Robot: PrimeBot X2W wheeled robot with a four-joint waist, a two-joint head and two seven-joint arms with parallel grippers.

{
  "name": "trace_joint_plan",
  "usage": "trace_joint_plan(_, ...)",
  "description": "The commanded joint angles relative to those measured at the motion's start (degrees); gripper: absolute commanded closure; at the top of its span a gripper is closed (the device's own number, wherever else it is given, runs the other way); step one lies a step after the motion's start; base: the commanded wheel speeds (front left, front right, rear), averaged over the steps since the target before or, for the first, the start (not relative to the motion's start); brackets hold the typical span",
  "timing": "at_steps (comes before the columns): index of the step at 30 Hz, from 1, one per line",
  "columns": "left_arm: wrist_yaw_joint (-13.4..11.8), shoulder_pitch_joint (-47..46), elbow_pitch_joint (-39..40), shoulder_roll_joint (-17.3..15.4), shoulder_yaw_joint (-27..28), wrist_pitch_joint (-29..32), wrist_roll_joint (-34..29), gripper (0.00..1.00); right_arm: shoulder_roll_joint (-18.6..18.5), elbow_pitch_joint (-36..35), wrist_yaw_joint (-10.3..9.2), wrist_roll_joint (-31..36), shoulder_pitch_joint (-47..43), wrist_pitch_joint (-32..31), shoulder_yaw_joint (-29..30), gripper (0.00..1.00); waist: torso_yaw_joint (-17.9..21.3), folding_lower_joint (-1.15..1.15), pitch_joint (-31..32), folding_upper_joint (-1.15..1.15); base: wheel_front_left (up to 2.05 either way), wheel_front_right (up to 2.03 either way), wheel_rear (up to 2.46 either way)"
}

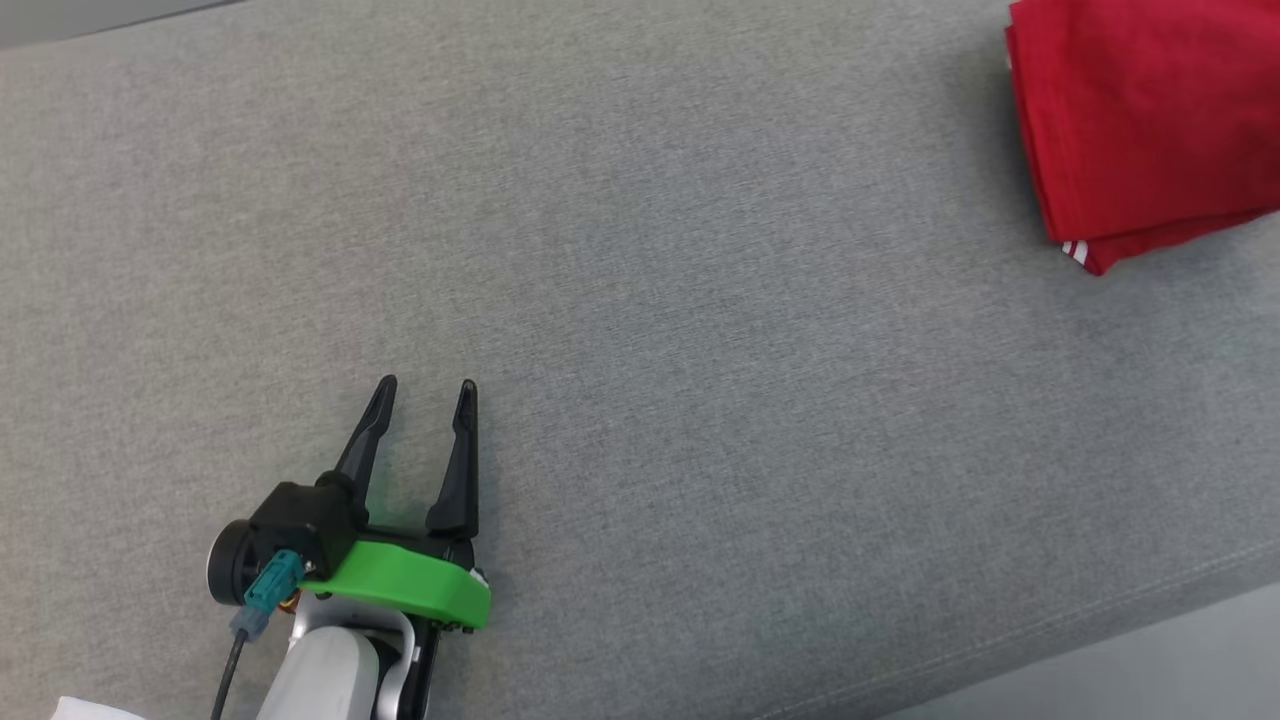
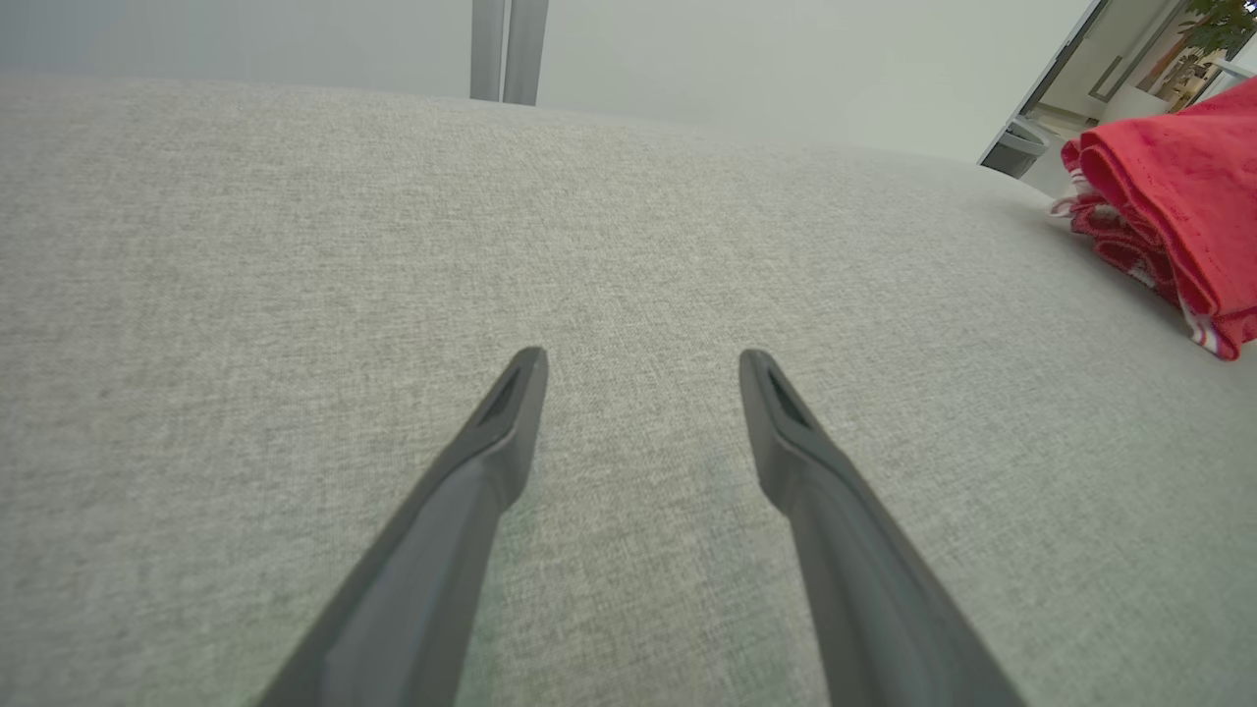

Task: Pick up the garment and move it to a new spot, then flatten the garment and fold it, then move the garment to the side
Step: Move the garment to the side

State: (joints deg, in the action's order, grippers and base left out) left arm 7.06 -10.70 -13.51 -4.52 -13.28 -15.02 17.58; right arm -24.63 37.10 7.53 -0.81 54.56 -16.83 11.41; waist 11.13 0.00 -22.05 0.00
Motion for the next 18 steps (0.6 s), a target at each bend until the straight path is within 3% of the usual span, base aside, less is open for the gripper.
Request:
trace_joint_plan(1, 0.18, -1.03, 0.13, -0.4, 0.08, -0.16, -0.24, 0.0, 0.06, 1.26, -0.1, 1.75, -0.99, 1.77, 2.31, 0.0, -1.43, 0.0, -1.17, 0.0, 0.0, 0.0, 0.0)
trace_joint_plan(7, 0.26, -0.53, 0.32, -0.66, 0.62, -0.16, -0.25, 0.0, 2.5, 4.68, -0.1, 6.88, -1.53, 7.03, 8.06, 0.0, -1.98, 0.0, -1.08, 0.0, 0.0, 0.0, 0.0)
trace_joint_plan(18, 0.13, -0.74, 0.96, -0.5, 1.76, -0.17, -0.06, 0.0, 6.01, 7.32, -0.1, 5.52, 1.07, 13.41, 1.02, 0.0, -1.17, 0.0, 1.15, 0.0, 0.0, 0.0, 0.0)
